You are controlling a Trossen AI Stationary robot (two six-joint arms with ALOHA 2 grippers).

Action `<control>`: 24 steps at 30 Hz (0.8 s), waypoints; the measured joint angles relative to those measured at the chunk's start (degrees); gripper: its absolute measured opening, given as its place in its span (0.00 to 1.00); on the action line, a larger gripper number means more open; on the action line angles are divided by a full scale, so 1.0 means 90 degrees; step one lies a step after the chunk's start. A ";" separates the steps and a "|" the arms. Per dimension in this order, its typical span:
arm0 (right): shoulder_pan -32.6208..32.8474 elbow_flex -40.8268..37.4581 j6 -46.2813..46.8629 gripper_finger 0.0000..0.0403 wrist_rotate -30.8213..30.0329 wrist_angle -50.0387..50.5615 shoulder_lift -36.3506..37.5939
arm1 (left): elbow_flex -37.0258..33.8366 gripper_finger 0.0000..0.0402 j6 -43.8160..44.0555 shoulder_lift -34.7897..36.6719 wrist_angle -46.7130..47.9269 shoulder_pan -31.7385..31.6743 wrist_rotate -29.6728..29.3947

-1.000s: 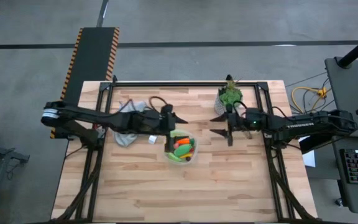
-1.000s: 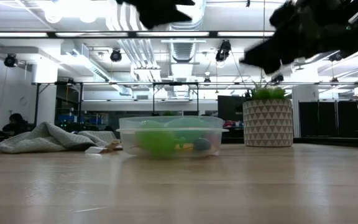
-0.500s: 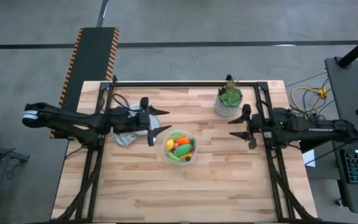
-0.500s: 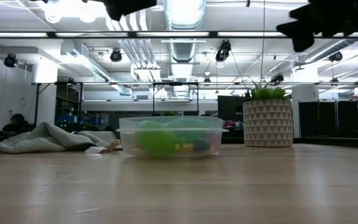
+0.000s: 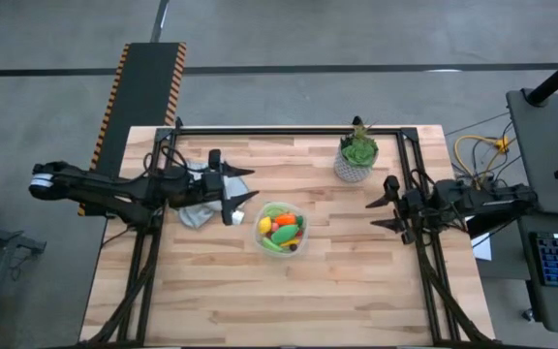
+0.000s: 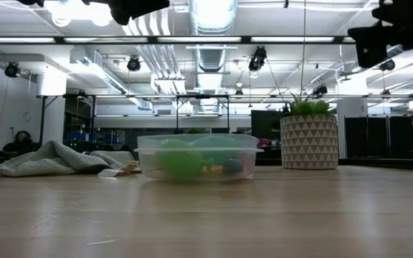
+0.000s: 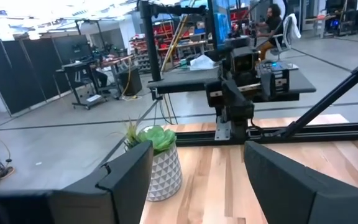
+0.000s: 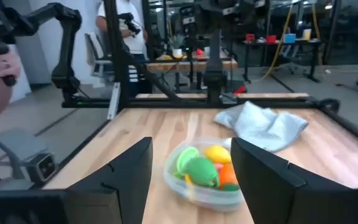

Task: Pick and placing Produce into tupperware
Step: Return to Home Position

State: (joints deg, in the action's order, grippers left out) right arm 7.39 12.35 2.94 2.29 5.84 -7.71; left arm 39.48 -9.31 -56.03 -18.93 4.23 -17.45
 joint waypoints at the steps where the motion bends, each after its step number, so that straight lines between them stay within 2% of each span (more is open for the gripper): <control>1: 0.0058 -0.0129 0.0059 0.52 -0.0006 -0.0049 0.0100 | -0.0015 0.59 0.0001 -0.0003 -0.0006 0.0000 -0.0031; 5: 0.0239 -0.0418 0.0175 0.52 -0.0165 -0.0151 0.0429 | -0.0073 0.59 0.0010 -0.0032 0.0030 0.0000 -0.0288; 16: 0.0541 -0.0805 0.0186 0.51 -0.0355 -0.0157 0.0694 | -0.0262 0.59 0.0168 -0.0007 -0.0002 -0.0002 -0.0309; 20: 0.0540 -0.1033 -0.0026 0.42 -0.0664 -0.0413 0.0686 | -0.0301 0.59 0.0171 -0.0007 0.0001 -0.0002 -0.0314; 24: 0.0540 -0.1133 -0.0564 0.22 -0.0804 -0.0577 0.0685 | -0.0301 0.59 0.0163 -0.0007 0.0002 -0.0002 -0.0329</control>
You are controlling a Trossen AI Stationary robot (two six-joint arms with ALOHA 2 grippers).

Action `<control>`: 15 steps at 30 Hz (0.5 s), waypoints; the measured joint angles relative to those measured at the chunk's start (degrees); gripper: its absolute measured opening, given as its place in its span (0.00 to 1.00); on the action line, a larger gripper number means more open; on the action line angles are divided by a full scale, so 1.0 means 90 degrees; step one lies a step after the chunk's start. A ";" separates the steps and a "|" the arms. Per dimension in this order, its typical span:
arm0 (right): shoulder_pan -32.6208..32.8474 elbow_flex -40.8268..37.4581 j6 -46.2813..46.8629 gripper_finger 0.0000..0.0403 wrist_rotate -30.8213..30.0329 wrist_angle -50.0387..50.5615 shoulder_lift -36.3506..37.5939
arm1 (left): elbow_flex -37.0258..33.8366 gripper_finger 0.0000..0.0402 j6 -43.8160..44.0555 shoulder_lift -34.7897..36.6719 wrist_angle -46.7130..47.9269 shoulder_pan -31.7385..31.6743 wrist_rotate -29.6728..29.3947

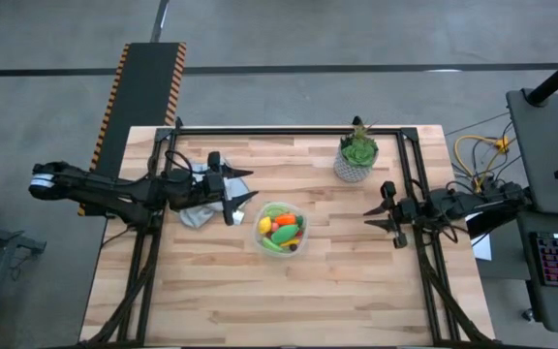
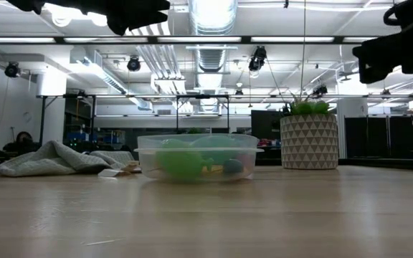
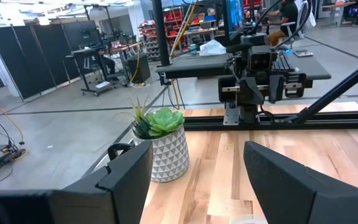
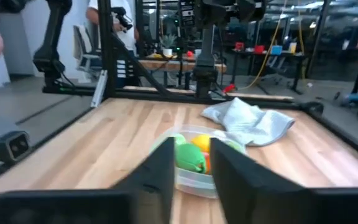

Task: Pick and placing Produce into tupperware
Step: Return to Home Position

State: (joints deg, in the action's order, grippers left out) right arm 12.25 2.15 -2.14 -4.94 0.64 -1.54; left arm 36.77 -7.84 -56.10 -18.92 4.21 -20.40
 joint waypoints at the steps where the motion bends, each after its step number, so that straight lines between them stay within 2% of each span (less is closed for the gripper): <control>1: 0.0000 0.0000 -0.0065 0.17 -0.0056 -0.0001 0.0000 | 0.0000 0.59 0.0000 0.0002 0.0000 0.0000 -0.0002; 3: 0.0000 0.0000 -0.0252 0.06 -0.0132 0.0008 0.0000 | -0.0005 0.59 -0.0002 0.0002 -0.0002 0.0000 -0.0002; 4: 0.0000 0.0000 -0.0316 0.05 -0.0172 0.0029 0.0000 | -0.0014 0.59 -0.0002 0.0003 0.0002 0.0000 -0.0002; 7: 0.0000 0.0004 -0.0324 0.03 -0.0517 0.0227 0.0001 | -0.0070 0.59 -0.0005 0.0007 0.0044 0.0000 -0.0002; 11: 0.0000 0.0005 -0.0233 0.02 -0.0576 0.0231 -0.0002 | -0.0078 0.58 -0.0073 0.0005 0.0141 0.0000 0.0039; 15: 0.0000 0.0005 -0.0135 0.02 -0.0578 0.0228 0.0000 | -0.0100 0.47 -0.0192 0.0000 0.0178 0.0002 0.0434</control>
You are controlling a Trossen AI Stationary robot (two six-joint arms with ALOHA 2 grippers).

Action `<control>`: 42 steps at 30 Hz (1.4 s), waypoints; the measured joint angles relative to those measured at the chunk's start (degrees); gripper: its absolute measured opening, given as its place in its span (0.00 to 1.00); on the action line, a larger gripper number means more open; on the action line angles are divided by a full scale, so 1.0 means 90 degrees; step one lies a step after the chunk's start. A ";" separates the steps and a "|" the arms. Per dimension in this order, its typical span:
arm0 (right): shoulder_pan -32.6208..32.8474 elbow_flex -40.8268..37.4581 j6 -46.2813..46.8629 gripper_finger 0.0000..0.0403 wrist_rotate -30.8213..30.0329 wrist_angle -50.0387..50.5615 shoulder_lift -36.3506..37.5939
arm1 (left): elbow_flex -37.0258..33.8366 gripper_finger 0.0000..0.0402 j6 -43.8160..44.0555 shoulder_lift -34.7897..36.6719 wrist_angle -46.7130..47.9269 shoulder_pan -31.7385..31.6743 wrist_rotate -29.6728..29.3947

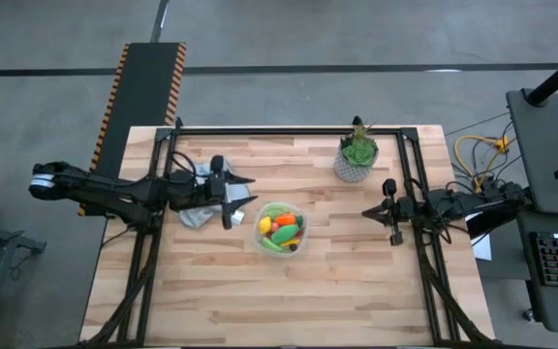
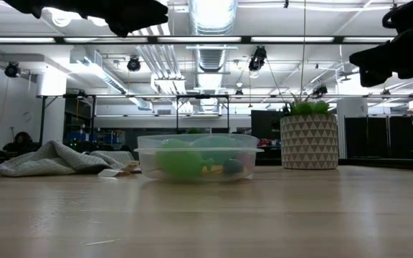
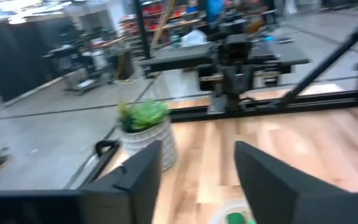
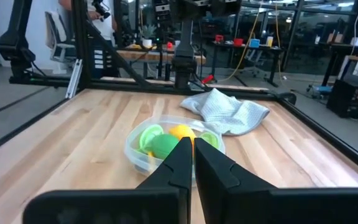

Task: Pick and placing Produce into tupperware
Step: Return to Home Position

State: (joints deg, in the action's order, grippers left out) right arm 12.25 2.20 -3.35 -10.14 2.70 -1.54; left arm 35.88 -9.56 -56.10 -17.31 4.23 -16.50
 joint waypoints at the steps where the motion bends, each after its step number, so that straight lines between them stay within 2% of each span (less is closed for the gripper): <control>1: 0.0000 0.0000 0.0007 0.02 -0.0001 -0.0005 0.0000 | 0.0000 0.43 0.0002 0.0000 -0.0005 0.0002 0.0154; 7: 0.0000 0.0000 0.0007 0.02 -0.0047 -0.0029 0.0000 | -0.0182 0.06 -0.0123 0.0136 -0.0013 0.0002 0.0548; 8: 0.0000 0.0000 0.0007 0.02 -0.0047 -0.0031 0.0000 | -0.0257 0.03 -0.0143 0.0250 -0.0018 0.0002 0.0577; 18: 0.0000 0.0000 0.0014 0.02 -0.0047 -0.0015 -0.0002 | -0.1560 0.00 0.0319 0.2293 -0.0012 0.0002 0.0455; 27: 0.0000 0.0000 0.0036 0.02 -0.0047 -0.0015 0.0000 | -0.2651 0.00 0.0489 0.3614 0.0025 0.0002 0.0642; 34: 0.0000 0.0002 0.0031 0.02 -0.0047 -0.0015 0.0000 | -0.2862 0.00 0.0858 0.4524 0.1296 0.0002 0.0615; 38: 0.0000 0.0002 0.0026 0.02 -0.0047 -0.0015 0.0000 | -0.2962 0.00 0.0847 0.4946 0.1527 0.0002 0.0576; 42: 0.0000 0.0002 0.0012 0.02 -0.0050 -0.0010 0.0000 | -0.3498 0.00 0.0893 0.5396 0.1510 0.0002 0.0307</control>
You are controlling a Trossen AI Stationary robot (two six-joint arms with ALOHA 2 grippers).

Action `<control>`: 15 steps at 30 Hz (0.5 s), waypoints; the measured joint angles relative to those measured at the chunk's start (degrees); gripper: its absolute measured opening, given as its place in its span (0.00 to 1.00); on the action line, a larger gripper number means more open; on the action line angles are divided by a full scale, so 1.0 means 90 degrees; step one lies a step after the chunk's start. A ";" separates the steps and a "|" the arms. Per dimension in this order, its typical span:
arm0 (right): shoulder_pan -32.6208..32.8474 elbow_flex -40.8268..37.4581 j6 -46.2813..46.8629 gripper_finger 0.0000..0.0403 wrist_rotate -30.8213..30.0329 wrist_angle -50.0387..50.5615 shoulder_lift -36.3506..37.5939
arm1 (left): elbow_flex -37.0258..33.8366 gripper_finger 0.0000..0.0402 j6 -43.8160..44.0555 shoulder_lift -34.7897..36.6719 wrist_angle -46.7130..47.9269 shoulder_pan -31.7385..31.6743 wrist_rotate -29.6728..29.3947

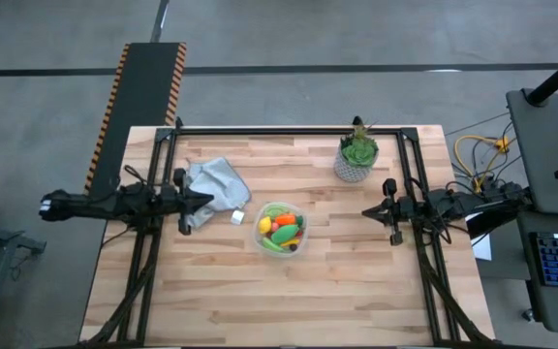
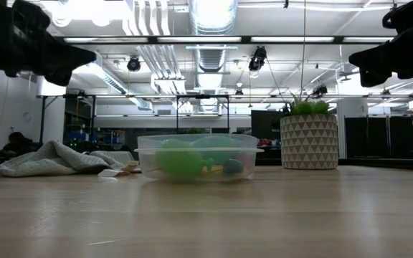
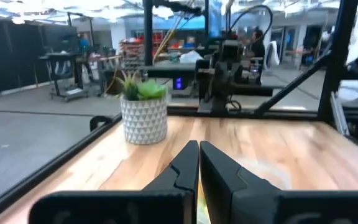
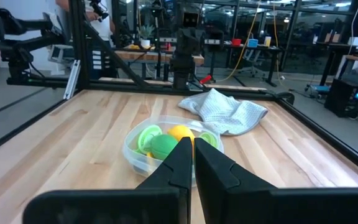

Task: Pick and placing Produce into tupperware
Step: Return to Home Position

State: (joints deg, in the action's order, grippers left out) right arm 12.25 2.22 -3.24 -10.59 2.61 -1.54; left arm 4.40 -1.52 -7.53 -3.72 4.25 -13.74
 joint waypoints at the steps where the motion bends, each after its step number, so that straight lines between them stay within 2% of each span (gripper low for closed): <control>1: 0.0000 0.0000 0.0000 0.02 0.0001 0.0000 0.0000 | -0.0129 0.00 0.0018 0.0105 -0.0115 0.0000 -0.0005; 4: 0.0000 0.0000 -0.0031 0.02 0.0000 0.0000 0.0000 | -0.0378 0.00 0.0033 0.0420 -0.0304 0.0000 0.0021; 11: -0.0002 0.0000 -0.0100 0.02 -0.0002 0.0001 0.0002 | -0.0434 0.00 0.0143 0.0675 0.0124 0.0000 0.0361; 15: -0.0005 0.0000 -0.0168 0.02 -0.0005 -0.0026 0.0002 | -0.0436 0.00 0.0258 0.0675 0.0162 0.0002 0.0832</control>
State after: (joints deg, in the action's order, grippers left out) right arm 12.21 2.22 -4.75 -10.63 2.37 -1.52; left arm 0.48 0.79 -1.45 -2.27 4.27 -6.25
